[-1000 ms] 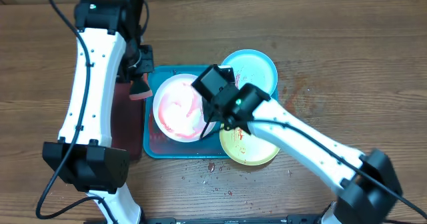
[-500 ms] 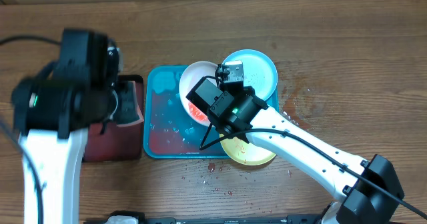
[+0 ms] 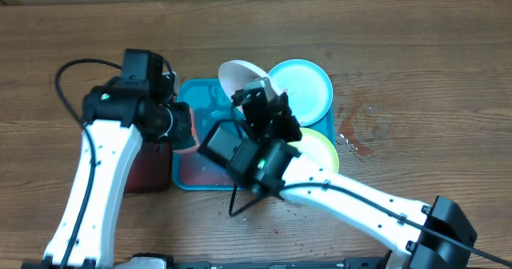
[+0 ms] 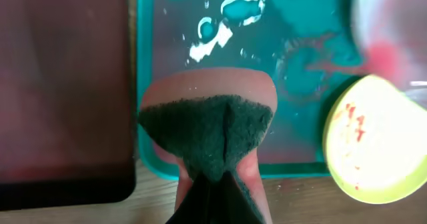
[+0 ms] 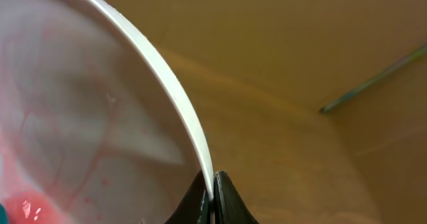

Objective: Clean dirty plates on tray and stack at the side
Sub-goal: 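Lift the white plate with right gripper and move it right of tray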

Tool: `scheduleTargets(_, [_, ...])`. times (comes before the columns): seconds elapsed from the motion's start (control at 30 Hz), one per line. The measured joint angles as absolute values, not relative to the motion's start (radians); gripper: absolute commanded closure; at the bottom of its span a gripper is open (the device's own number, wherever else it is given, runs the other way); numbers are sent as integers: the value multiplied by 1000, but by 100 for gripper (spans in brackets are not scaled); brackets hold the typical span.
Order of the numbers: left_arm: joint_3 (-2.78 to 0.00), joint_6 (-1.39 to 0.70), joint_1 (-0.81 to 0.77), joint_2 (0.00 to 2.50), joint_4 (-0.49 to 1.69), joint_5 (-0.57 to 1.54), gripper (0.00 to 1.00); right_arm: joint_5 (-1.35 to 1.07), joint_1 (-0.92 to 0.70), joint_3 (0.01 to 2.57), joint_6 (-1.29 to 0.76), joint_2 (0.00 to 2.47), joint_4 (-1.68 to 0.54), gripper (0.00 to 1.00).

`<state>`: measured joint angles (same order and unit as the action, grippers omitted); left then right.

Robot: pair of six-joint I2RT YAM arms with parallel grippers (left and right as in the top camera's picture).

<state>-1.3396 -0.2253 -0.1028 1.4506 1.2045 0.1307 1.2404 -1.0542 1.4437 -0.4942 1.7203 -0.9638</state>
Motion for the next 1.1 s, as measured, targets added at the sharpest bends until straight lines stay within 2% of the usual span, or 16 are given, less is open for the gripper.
scheduleTargets(0.23, [-1327, -225, -103, 1569, 1162, 167, 96, 1372, -1087, 1444, -487, 1720, -960, 96])
scheduleTargets(0.57, [-1327, -225, -103, 1575, 1151, 194, 96, 1518, -1087, 1444, -466, 1720, -857, 96])
scheduleTargets(0.93, [-1327, -225, -103, 1575, 1151, 196, 96, 1519, -1087, 1444, -466, 1720, -859, 96])
scheduleTargets(1.1, [-1326, -225, -103, 1575, 1151, 196, 96, 1378, -1079, 1444, -495, 1720, -929, 96])
